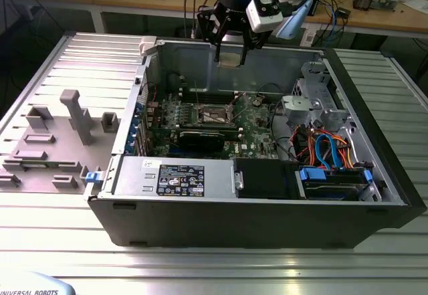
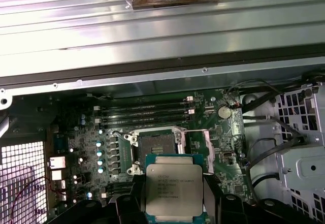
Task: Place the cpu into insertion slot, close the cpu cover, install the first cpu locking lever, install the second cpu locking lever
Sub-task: 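Place the cpu into insertion slot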
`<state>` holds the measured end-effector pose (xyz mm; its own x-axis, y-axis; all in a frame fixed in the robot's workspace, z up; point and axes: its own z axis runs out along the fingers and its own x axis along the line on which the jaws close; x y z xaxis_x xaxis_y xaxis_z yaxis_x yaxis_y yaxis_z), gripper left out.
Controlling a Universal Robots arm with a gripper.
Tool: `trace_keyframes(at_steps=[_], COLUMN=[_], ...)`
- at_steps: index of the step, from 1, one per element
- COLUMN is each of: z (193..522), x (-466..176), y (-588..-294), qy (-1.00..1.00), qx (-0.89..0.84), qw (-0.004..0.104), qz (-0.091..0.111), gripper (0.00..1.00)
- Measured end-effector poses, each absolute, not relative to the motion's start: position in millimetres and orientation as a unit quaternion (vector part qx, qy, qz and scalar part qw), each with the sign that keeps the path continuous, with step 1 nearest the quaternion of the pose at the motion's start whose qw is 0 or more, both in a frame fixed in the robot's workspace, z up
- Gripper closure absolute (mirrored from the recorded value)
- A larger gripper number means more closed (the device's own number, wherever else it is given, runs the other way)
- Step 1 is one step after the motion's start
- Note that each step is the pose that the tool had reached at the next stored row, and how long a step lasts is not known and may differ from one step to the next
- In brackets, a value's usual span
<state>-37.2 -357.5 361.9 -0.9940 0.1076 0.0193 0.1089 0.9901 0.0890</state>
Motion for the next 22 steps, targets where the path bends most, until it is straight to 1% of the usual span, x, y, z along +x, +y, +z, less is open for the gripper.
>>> trace_keyframes(at_steps=[22], z=[361.9], x=[-37.2], y=[-357.5], qy=[-0.996], qx=[-0.081], qw=[0.006], qz=[-0.045], gripper=[0.46])
